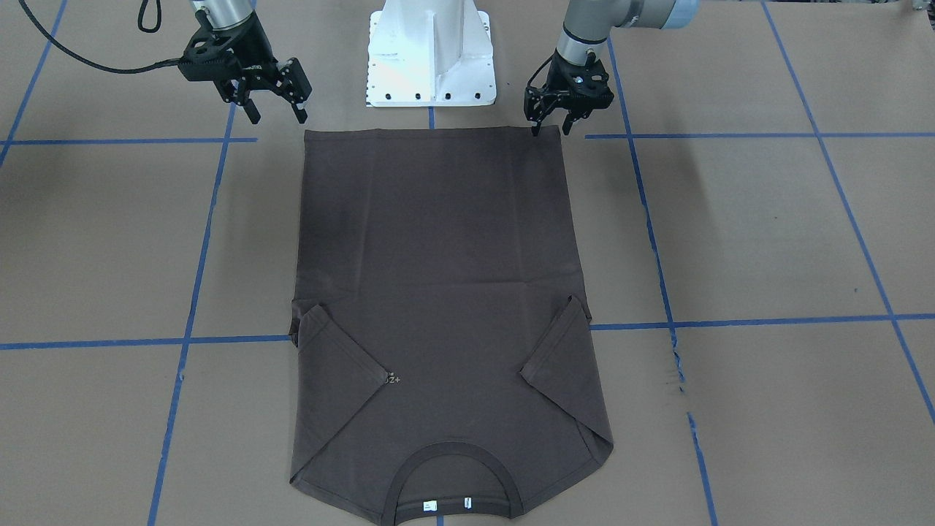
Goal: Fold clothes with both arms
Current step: 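Move both grippers down to the shirt hem corners nearest the robot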
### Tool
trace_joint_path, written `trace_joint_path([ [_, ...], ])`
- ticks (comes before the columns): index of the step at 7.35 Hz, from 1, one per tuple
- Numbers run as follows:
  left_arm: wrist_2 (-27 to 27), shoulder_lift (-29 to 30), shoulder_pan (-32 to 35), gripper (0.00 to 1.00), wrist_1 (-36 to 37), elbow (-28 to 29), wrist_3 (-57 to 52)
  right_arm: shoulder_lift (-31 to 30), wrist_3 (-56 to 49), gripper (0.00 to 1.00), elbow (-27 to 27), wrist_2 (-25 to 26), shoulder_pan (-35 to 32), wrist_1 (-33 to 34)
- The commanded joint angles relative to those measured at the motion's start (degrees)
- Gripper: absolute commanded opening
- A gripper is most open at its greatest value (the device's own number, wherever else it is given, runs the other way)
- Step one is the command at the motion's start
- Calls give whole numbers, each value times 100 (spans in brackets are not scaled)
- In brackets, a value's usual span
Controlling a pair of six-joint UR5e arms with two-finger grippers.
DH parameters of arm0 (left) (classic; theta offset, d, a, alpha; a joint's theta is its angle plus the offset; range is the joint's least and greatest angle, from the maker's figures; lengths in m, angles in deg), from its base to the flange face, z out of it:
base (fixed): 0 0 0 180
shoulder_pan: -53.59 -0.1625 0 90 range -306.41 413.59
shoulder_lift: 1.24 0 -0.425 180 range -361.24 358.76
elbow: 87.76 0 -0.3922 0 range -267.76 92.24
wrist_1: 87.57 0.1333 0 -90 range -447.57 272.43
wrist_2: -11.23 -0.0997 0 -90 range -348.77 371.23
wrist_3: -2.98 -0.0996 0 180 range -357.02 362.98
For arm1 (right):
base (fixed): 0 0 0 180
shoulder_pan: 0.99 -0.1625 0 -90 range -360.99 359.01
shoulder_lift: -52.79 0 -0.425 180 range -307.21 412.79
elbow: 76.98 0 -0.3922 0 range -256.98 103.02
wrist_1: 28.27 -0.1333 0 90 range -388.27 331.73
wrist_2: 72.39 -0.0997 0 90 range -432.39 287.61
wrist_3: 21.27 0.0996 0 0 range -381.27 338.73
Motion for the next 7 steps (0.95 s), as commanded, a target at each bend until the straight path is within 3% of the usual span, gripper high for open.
trace_joint_path([
  [1,0,0,-6,68,5,7,-2,0,-7,92,0,-5,0,0],
  [5,0,-9,-23,64,5,50,-2,-9,-7,93,0,-5,0,0],
  [6,0,9,-32,53,5,50,7,-9,-7,93,0,-5,0,0],
  [7,9,18,-32,32,5,50,129,-9,-7,94,0,-5,0,9],
])
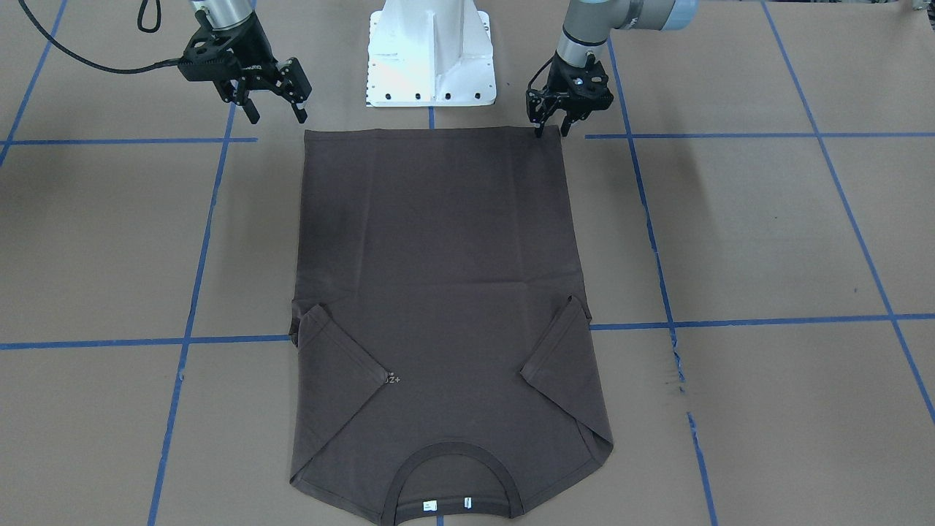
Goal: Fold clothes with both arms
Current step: 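Grasp the hem corners with both grippers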
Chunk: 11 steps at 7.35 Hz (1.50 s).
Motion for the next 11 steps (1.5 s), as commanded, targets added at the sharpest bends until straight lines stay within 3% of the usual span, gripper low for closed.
trace_joint_path([
  [1,7,13,-14,6,-9,2,235,-1,0,94,0,0,0,-2],
  [2,-2,4,-23,0,0,-7,245,-1,0,94,0,0,0,6],
  [4,-2,13,-15,0,0,-24,245,-1,17,92,0,9,26,-3],
  [6,-2,39,-15,0,0,-42,245,8,692,62,17,410,384,24],
  [11,-283,57,-15,0,-9,-86,245,175,1045,60,668,1282,1291,77],
])
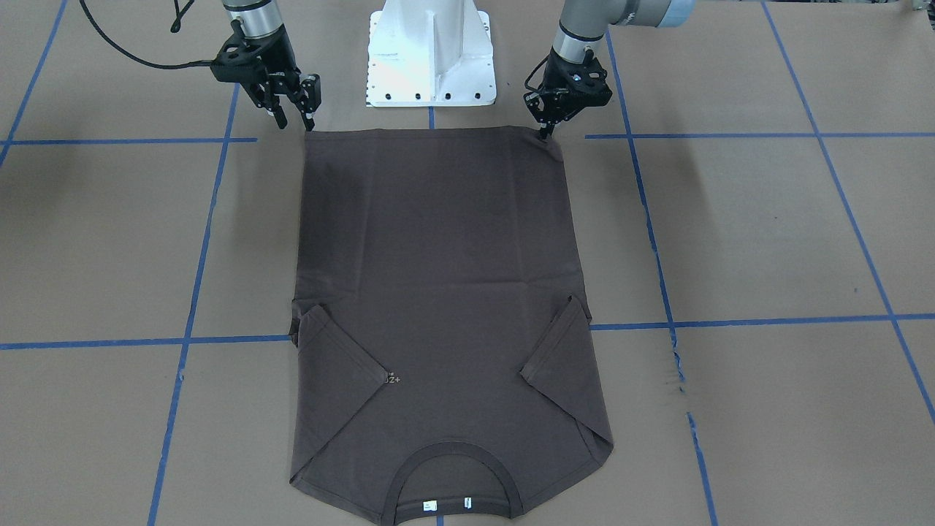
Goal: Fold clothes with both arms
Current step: 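Grasp the hem corners with both grippers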
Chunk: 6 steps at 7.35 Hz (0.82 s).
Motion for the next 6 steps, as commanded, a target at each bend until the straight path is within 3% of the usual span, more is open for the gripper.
trace_joint_path([
  [1,-64,-15,0,0,0,-10,0,34,125,60,120,238,298,13],
  [6,-267,-23,26,0,8,-98,0,104,134,56,287,344,404,13],
])
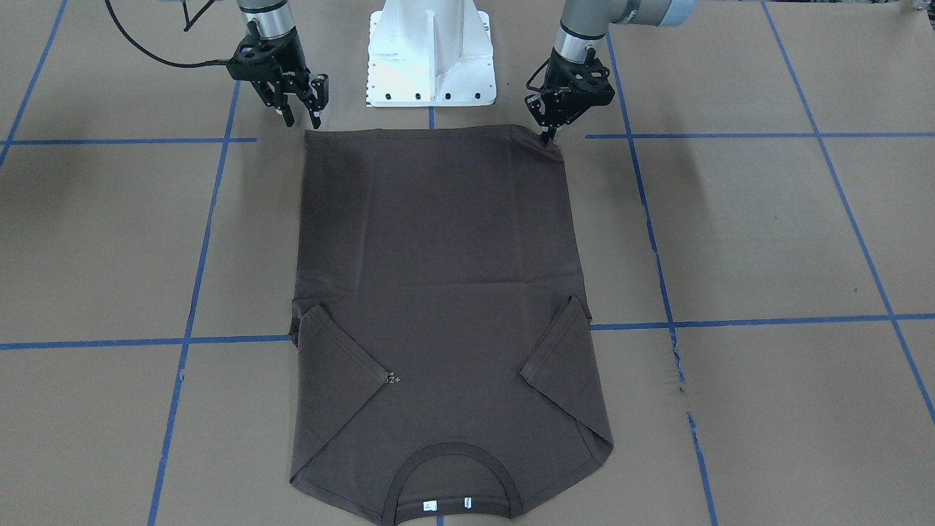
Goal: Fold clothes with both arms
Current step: 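Grasp the hem corners with both grippers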
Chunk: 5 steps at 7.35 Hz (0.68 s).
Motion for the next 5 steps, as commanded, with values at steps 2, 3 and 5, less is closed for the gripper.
trace_joint_path([
  [2,0,-21,9,0,26,-83,0,263,-2,55,234,5,35,0],
  [3,0,-21,9,0,26,-91,0,272,-2,54,243,14,35,0],
  [5,0,-29,18,0,26,-91,0,246,-2,54,244,5,44,0],
])
